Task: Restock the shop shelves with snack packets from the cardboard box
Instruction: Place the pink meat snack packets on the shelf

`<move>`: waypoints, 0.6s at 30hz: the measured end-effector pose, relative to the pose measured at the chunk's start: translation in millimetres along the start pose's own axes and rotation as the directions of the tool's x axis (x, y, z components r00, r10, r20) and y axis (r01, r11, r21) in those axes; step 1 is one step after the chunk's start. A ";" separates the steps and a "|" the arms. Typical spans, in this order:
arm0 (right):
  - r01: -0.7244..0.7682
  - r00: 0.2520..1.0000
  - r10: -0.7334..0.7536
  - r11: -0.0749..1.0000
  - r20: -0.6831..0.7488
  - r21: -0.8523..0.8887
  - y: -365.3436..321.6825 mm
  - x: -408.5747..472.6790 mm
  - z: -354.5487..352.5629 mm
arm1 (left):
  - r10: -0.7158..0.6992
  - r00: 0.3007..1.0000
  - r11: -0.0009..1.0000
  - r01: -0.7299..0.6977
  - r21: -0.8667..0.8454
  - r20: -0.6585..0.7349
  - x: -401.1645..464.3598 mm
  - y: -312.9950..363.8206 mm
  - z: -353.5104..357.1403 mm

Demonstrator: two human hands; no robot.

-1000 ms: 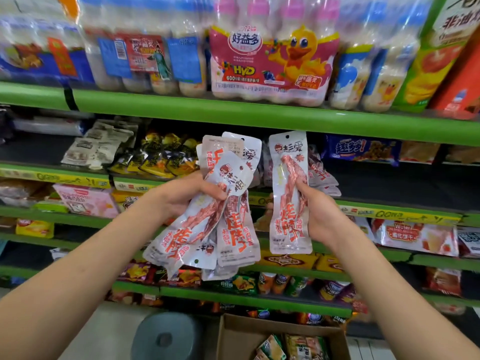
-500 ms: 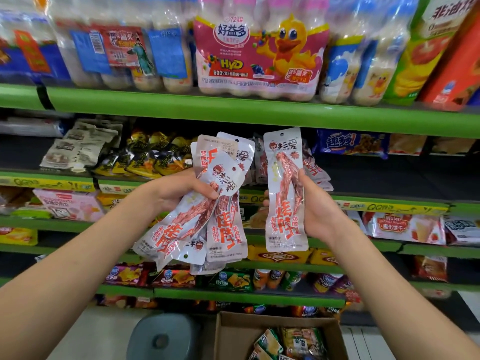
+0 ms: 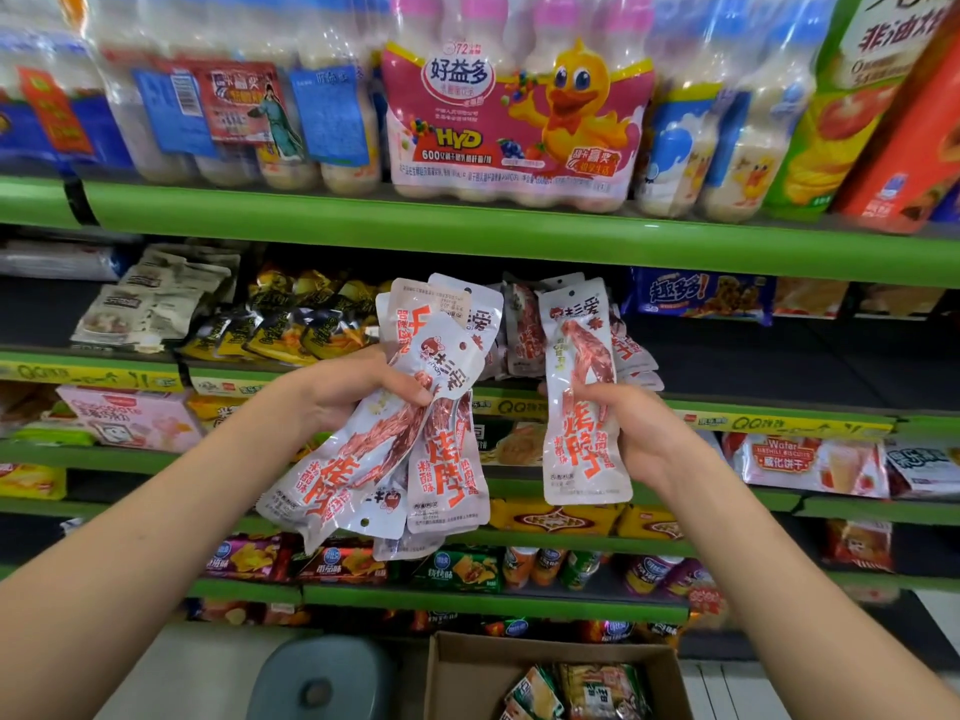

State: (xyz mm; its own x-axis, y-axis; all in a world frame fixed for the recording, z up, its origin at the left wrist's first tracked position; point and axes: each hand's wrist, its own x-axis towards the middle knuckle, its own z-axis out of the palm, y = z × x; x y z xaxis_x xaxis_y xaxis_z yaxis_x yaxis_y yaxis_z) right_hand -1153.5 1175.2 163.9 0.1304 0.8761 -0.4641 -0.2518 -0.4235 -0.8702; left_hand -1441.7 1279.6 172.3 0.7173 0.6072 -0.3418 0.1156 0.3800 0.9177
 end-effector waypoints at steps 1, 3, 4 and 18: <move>0.005 0.999 -0.005 1.000 -0.040 -0.010 -4.4 1.1 -1.6 | -0.003 1.000 1.000 0.003 0.002 -0.007 -0.6 0.5 -1.0; 0.032 0.993 -0.035 0.999 -0.115 -0.022 -14.1 5.0 -6.3 | -0.003 1.000 1.000 0.003 -0.006 -0.016 -2.3 1.4 -3.0; 0.055 0.989 -0.059 0.998 -0.136 -0.033 -19.6 7.3 -9.5 | -0.001 1.000 1.000 0.001 -0.013 -0.020 -3.4 1.7 -4.0; 0.229 0.812 -0.497 0.754 -0.307 -0.616 -83.7 83.5 -10.5 | -0.033 0.998 0.997 0.030 -0.065 -0.047 -6.2 6.3 -6.7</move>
State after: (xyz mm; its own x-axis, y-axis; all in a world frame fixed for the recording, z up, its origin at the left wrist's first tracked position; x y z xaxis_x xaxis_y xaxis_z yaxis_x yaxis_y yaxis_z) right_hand -1111.4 1281.4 196.2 0.5250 0.8511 0.0049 0.4304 -0.2606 -0.8642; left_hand -1450.0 1282.9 178.8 0.6801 0.6261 -0.3814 0.0923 0.4430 0.8918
